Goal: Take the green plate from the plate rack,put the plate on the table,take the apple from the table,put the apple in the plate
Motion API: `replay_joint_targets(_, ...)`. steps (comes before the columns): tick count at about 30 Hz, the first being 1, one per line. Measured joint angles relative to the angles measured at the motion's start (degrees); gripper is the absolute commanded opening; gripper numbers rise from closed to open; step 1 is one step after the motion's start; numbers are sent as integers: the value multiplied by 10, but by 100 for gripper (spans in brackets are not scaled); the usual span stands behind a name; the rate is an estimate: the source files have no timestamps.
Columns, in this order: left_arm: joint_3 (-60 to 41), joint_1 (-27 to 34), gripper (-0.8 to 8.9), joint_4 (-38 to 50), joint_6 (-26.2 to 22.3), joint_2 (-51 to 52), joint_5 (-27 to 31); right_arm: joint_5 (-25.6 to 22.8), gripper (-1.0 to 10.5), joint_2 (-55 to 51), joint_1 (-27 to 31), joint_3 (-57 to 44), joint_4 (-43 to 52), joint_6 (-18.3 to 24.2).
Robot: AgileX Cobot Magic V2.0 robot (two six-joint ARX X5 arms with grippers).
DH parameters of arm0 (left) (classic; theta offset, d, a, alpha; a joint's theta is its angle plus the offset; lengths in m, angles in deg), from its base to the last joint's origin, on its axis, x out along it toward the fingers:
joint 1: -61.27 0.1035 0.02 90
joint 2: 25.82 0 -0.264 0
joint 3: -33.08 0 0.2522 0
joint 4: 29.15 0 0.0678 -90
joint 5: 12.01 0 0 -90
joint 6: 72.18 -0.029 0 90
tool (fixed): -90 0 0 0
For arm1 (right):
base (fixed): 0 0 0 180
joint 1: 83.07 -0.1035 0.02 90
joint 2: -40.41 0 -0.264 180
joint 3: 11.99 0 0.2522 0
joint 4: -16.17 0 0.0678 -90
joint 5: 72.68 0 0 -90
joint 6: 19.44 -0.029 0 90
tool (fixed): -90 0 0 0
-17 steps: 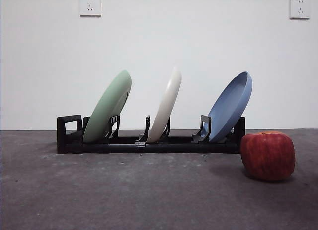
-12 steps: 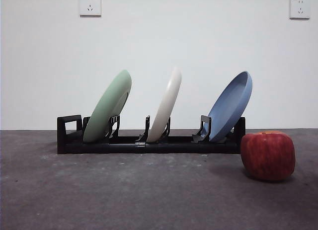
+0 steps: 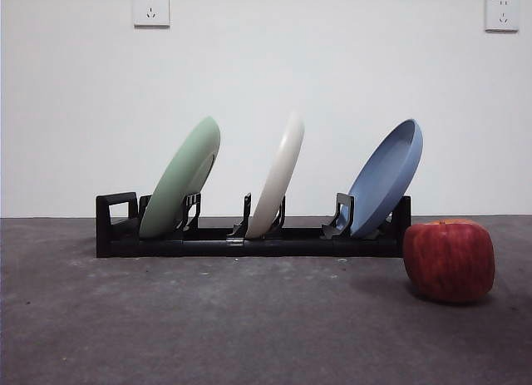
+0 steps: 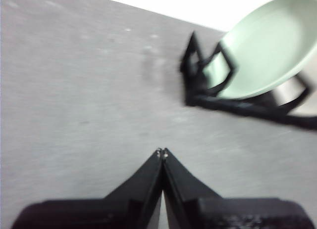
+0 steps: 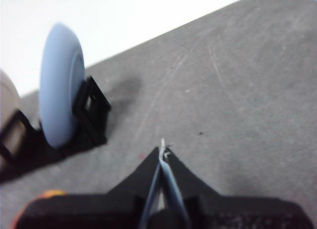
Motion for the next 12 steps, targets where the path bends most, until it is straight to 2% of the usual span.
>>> replay_joint_targets(4, 51, 0, -4, 1, 29, -5, -59, 16, -10, 12, 0, 51, 1, -40)
replay_joint_targets(9, 136, 0, -4, 2, 37, -39, -96, 20, -11, 70, 0, 141, 4, -43)
replay_joint_targets(12, 192, 0, -4, -5, 39, -77, -98, 45, -11, 132, -1, 202, 0, -36)
